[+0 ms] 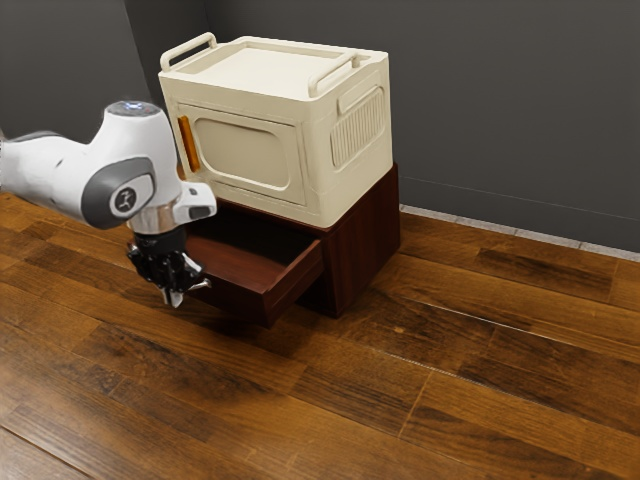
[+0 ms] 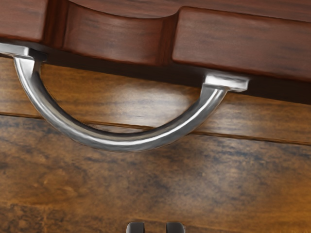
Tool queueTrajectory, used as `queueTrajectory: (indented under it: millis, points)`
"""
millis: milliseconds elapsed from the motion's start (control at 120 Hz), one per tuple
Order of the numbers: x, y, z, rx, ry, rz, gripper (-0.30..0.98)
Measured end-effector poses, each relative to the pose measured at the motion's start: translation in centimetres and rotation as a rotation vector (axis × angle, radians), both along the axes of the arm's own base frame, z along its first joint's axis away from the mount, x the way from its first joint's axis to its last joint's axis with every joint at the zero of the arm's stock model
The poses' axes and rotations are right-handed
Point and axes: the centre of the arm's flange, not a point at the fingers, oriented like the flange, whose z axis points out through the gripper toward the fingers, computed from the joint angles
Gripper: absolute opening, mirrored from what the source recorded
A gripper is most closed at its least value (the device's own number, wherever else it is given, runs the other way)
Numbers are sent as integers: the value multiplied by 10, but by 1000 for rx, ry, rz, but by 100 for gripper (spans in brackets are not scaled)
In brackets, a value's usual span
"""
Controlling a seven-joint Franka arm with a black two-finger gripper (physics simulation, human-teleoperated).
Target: Push the drawer handle with one arm to close the drawer
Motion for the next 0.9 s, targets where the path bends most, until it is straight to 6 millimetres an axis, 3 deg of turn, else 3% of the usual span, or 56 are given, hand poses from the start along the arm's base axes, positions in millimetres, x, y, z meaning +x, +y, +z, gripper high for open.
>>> queueTrajectory:
  millis: [158,300,483,900]
  points:
    - [11,21,-18,-27,18,44,-8]
    - [25,25,-18,-26,2,44,-9]
    - [47,24,-23,-2,-32,4,-10]
    - [94,7,-4,-7,-179,-107,-10]
